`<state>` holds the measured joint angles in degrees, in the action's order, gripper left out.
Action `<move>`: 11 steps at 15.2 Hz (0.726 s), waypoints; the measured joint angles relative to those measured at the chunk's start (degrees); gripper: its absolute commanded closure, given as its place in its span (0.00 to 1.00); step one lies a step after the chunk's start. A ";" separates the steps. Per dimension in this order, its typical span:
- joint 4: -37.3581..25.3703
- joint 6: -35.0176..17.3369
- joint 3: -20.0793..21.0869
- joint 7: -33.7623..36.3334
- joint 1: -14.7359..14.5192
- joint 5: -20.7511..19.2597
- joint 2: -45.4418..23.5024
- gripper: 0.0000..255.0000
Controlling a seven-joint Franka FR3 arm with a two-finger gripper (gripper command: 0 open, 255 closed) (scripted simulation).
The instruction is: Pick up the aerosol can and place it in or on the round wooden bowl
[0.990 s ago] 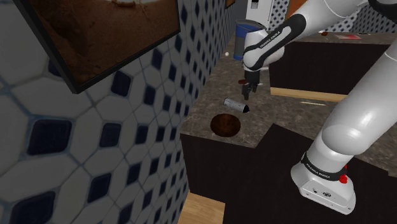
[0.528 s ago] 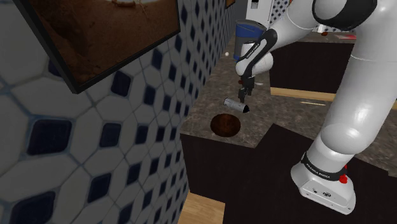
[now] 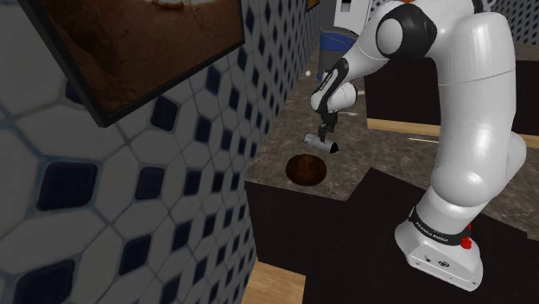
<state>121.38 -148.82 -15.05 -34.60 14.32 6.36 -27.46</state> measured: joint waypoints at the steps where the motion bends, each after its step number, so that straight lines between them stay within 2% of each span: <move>1: -2.16 -0.21 0.54 -0.87 0.91 0.67 -2.17 0.00; 5: -11.38 -0.86 2.56 -3.83 4.56 2.67 -11.12 0.00; 11: -15.68 -2.40 3.76 -4.79 6.13 3.55 -16.63 0.00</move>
<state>105.70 -151.23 -11.30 -39.39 20.45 9.91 -44.09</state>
